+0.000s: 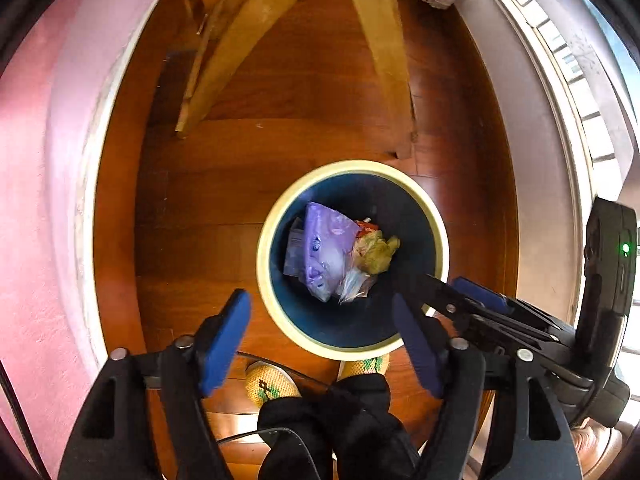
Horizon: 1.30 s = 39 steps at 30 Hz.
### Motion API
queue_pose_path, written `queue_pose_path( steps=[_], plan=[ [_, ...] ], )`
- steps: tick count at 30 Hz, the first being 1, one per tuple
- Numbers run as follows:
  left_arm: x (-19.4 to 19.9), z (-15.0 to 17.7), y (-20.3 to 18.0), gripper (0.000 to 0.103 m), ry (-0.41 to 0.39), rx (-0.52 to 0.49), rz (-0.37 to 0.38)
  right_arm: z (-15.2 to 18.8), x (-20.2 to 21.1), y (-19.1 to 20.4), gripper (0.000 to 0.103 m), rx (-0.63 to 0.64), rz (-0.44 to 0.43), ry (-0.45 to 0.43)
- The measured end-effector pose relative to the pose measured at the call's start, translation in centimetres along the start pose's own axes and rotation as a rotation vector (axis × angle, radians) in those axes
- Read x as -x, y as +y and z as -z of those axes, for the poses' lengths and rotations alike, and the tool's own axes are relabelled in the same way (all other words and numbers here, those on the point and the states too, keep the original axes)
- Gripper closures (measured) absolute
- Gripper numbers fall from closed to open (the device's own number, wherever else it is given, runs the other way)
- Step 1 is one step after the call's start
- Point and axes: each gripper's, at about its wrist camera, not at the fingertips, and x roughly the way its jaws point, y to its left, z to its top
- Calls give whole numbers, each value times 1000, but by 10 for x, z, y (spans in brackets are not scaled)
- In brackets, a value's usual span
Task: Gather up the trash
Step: 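Open both tools to drop the bottle and cloth into the bin, then raise both open tools back toward the remaining trash on the table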
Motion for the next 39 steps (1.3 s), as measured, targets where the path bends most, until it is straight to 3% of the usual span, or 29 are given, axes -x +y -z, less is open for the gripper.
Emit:
queue_pose_path(
  steps=[9,17,24,27,33,39],
  plan=[
    [30,2,12,30,-43,5,-47,9,19,10,49,41,23,-1],
    [96,6,4,30,-119,7,-60,12,81,37,49,58,19,-55],
    [182,13,-13,22,-201,-50,-68,19,153,65,49,70,17,-121],
    [222,16,-18,10,-228,-69,-65,25,189,78,49,67,15,-149],
    [301,19,-24,10,-307,-97,-38,41,265,106,49,88,13,-218],
    [384,25,-27,9,-441,-140,-14,54,331,135,49,138,24,-332]
  ],
)
